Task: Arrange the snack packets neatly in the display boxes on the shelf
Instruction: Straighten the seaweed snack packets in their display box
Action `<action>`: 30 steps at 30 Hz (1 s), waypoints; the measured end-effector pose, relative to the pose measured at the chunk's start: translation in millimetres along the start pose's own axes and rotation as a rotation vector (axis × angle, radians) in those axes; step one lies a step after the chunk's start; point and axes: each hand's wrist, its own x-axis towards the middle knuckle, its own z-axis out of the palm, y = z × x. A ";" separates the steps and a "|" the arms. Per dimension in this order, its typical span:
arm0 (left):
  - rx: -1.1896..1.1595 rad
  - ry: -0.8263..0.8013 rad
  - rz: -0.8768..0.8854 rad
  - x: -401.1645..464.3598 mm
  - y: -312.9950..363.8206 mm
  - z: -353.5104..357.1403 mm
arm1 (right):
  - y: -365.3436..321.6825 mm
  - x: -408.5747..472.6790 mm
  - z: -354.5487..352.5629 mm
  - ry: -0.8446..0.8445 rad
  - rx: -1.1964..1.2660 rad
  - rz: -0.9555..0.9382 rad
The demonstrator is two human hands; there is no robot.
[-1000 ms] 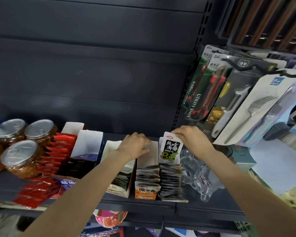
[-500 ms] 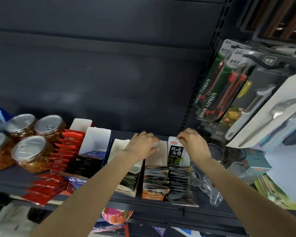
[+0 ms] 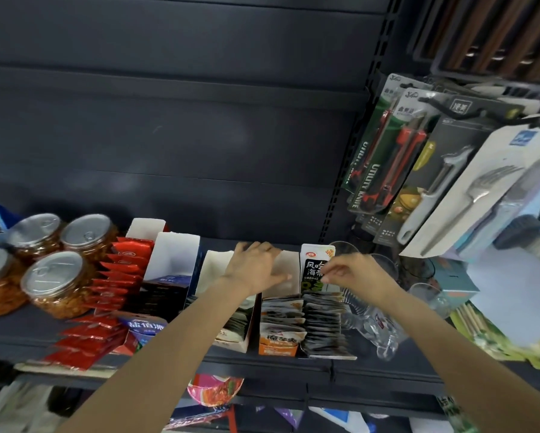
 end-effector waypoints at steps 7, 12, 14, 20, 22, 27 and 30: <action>-0.046 -0.036 0.014 -1.3 -0.6 -2.7 | -7.7 -6.0 4.8 -0.058 -0.144 -0.021; -0.056 -0.057 0.016 -0.9 -1.3 -5.0 | -13.6 -4.1 9.8 0.023 -0.316 -0.046; -0.080 -0.077 0.018 -2.0 -1.7 -7.6 | -18.4 -5.3 5.0 0.103 -0.243 -0.075; -0.425 0.025 0.036 -9.4 5.3 -18.8 | -34.2 -17.5 -32.4 0.376 -0.048 -0.059; -0.620 0.038 0.021 -13.7 13.3 -25.1 | -37.1 -19.6 -42.0 0.429 -0.016 -0.048; -0.819 0.022 -0.074 -10.9 23.9 -37.0 | -46.5 -26.3 -60.0 0.544 0.175 -0.067; -1.277 -0.051 -0.203 -15.6 24.9 -45.8 | -47.6 -30.7 -64.8 0.613 0.302 -0.068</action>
